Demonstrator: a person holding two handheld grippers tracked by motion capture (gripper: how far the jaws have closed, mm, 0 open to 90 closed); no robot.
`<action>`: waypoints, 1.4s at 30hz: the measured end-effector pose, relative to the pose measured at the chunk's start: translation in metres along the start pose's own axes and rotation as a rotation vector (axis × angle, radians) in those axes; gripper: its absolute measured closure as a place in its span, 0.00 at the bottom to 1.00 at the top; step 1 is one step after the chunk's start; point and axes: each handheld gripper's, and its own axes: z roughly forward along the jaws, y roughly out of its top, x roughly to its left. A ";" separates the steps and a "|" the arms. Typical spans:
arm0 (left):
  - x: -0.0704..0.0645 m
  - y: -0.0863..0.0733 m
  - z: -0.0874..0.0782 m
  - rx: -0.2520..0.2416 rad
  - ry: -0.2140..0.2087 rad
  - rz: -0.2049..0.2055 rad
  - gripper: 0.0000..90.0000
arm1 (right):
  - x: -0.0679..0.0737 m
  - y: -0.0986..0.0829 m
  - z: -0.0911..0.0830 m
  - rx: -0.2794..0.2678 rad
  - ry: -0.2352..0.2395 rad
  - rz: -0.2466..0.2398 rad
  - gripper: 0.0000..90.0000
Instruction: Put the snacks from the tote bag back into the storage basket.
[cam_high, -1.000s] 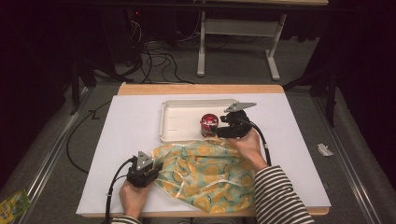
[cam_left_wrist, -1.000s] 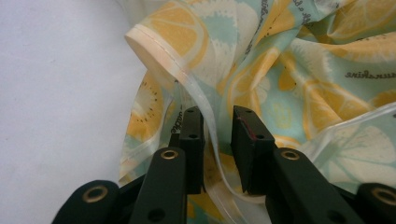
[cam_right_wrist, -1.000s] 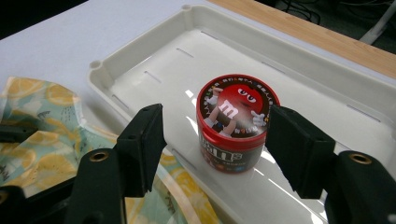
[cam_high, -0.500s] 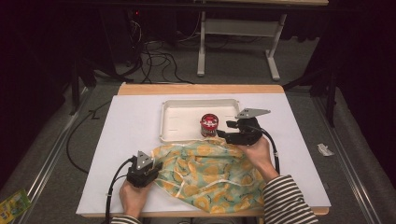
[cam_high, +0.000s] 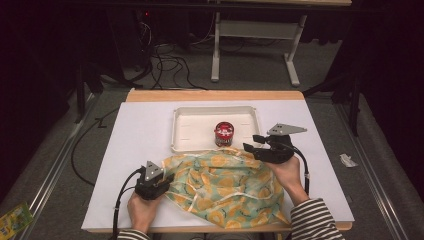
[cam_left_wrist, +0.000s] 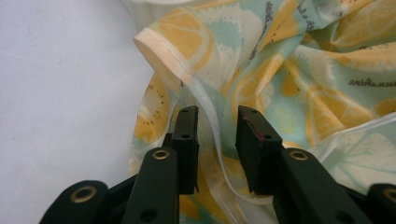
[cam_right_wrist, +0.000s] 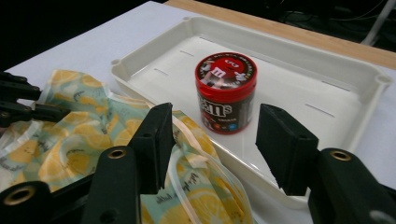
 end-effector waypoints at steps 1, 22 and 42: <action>0.000 0.000 0.000 -0.005 -0.001 -0.002 0.76 | -0.002 -0.002 -0.001 -0.008 -0.008 0.002 0.54; 0.000 0.004 -0.016 -0.062 -0.053 0.004 0.57 | -0.012 -0.038 -0.033 -0.046 -0.078 0.040 0.67; -0.004 0.008 -0.031 -0.088 -0.152 0.015 0.45 | -0.022 -0.064 -0.046 -0.058 -0.119 0.098 0.67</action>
